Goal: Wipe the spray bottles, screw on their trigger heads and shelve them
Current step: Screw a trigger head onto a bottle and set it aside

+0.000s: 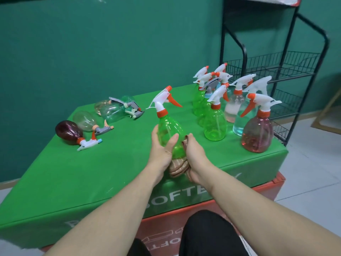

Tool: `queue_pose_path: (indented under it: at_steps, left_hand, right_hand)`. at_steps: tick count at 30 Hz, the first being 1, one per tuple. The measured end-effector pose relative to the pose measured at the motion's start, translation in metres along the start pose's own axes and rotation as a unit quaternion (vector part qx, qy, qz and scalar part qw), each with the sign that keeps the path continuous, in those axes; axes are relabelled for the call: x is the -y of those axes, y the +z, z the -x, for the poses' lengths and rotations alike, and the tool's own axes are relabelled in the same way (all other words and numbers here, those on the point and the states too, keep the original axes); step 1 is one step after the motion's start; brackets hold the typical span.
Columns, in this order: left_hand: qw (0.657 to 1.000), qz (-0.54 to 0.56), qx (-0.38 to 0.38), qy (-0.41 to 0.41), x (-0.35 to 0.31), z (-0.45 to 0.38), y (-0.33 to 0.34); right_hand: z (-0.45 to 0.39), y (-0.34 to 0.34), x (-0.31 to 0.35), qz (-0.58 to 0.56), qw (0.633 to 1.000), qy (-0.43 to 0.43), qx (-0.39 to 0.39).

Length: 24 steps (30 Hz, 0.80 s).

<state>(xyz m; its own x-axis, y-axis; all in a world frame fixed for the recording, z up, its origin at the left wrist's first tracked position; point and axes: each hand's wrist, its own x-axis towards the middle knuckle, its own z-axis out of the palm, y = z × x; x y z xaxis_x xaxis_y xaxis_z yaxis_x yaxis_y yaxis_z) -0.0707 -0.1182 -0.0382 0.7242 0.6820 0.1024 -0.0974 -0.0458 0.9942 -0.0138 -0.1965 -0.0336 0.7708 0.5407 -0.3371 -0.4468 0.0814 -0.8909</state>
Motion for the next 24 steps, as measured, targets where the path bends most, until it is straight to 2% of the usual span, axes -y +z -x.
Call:
queue_pose_path:
  at_steps: [4,7,15,24]
  left_hand:
    - [0.999,-0.033,0.007,-0.01,0.002,-0.006,0.019]
    - [0.999,-0.048,0.006,-0.016,0.001,-0.008,0.037]
    - [0.993,-0.107,0.04,-0.013,0.01,-0.005,0.095]
    - [0.99,-0.122,0.072,-0.008,0.017,-0.005,0.13]
  right_hand:
    - [-0.002,-0.042,0.009,0.057,0.998,-0.015,0.028]
    - [0.001,-0.074,0.016,0.089,0.996,-0.024,0.011]
    - [0.021,-0.153,0.029,0.072,0.995,-0.061,-0.032]
    - [0.045,-0.185,0.031,0.066,0.996,-0.052,-0.027]
